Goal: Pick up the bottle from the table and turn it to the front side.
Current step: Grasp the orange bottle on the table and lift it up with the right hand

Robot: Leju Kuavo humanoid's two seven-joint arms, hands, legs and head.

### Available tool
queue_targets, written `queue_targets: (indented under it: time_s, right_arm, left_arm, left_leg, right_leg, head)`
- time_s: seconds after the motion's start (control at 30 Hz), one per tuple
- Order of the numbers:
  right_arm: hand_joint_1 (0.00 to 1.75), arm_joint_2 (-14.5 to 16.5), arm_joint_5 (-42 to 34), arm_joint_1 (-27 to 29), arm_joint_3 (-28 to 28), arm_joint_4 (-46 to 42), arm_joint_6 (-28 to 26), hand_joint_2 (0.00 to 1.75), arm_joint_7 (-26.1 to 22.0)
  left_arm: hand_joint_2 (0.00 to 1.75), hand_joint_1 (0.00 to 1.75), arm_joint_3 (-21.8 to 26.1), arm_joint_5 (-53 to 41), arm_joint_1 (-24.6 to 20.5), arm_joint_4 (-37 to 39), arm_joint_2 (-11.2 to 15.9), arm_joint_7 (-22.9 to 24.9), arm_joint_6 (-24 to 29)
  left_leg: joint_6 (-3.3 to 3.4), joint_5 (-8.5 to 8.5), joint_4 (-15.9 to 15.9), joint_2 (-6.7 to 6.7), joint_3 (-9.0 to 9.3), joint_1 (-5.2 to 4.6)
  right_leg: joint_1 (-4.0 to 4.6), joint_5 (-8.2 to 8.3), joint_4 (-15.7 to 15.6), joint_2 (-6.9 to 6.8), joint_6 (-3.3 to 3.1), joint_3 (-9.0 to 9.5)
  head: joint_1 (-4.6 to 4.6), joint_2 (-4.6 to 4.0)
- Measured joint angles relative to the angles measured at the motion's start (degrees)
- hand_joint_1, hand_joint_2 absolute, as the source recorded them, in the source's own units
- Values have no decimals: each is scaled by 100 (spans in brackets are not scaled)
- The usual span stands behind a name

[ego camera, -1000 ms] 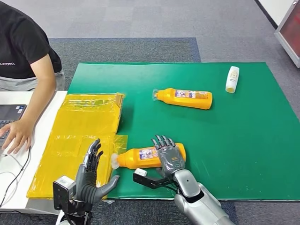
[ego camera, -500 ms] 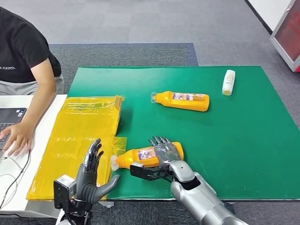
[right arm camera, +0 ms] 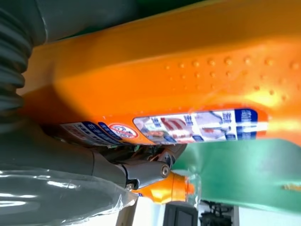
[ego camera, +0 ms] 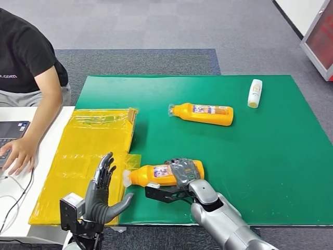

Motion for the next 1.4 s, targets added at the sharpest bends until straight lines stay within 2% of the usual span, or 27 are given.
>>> queue_targets:
  time_s: [0.1, 0.3, 0.47, 0.6, 0.8, 0.97, 1.2, 1.4]
  right_arm:
    - [175, -1, -634, 102, -117, -1, -432, 175, -595]
    - [175, 112, -2444, 625, -678, -234, -977, 175, -2310]
    - [175, 233, -3530, 1133, -1018, -695, -948, 175, -2925]
    - [175, 290, -4156, 1404, -1219, -993, -777, 175, -3130]
    - [175, 301, -4553, 1624, -1295, -1261, -774, 175, -3212]
    - [169, 300, -4602, 1755, -1276, -1434, -1036, 175, -3293]
    - [147, 275, -4657, 2005, -1107, -1901, -1257, 175, -3320]
    - [151, 203, -4614, 2047, -931, -2397, -1461, 175, -3325]
  left_arm:
    - [175, 0, 2, 6, -7, 17, -1, -57, -10]
    - [175, 0, 2, 209, -11, 56, 8, -385, 85]
    - [175, 0, 2, 524, -11, 60, 27, -668, 224]
    - [175, 0, 4, 607, -11, 56, 55, -756, 320]
    - [175, 0, -6, 676, -12, -10, 93, -962, 566]
    - [175, 0, -56, 634, -24, -56, 132, -907, 729]
    - [175, 0, -172, 510, -105, -49, 180, -745, 755]
    - [175, 0, -239, 478, -205, -2, 204, -660, 620]
  left_leg:
    - [-5, -6, 1, 4, 0, 0]
    - [-4, -19, 0, 4, -15, 0]
    - [-5, -17, 0, 4, -46, 1]
    - [-5, -17, 0, 3, -67, 1]
    - [-1, -15, 1, 3, -90, 0]
    - [0, -12, 1, 2, -110, 0]
    - [5, -4, 4, 0, -159, 0]
    - [5, -3, 5, -1, -170, 0]
  right_leg:
    - [0, -1, -1, 6, -2, 8]
    - [0, -14, -1, 7, -4, -2]
    - [0, -14, -1, 6, -4, -29]
    - [-1, -14, -1, 4, -4, -47]
    - [-2, -13, -1, 1, -4, -69]
    - [-2, -13, 0, -4, -4, -88]
    - [-4, -10, 1, -11, -1, -131]
    - [-6, -9, 1, -13, 0, -141]
  head:
    - [0, 0]
    - [-1, 0]
    - [-1, 0]
    - [0, 0]
    - [-1, 0]
    - [-1, 0]
    - [-1, 0]
    - [-1, 0]
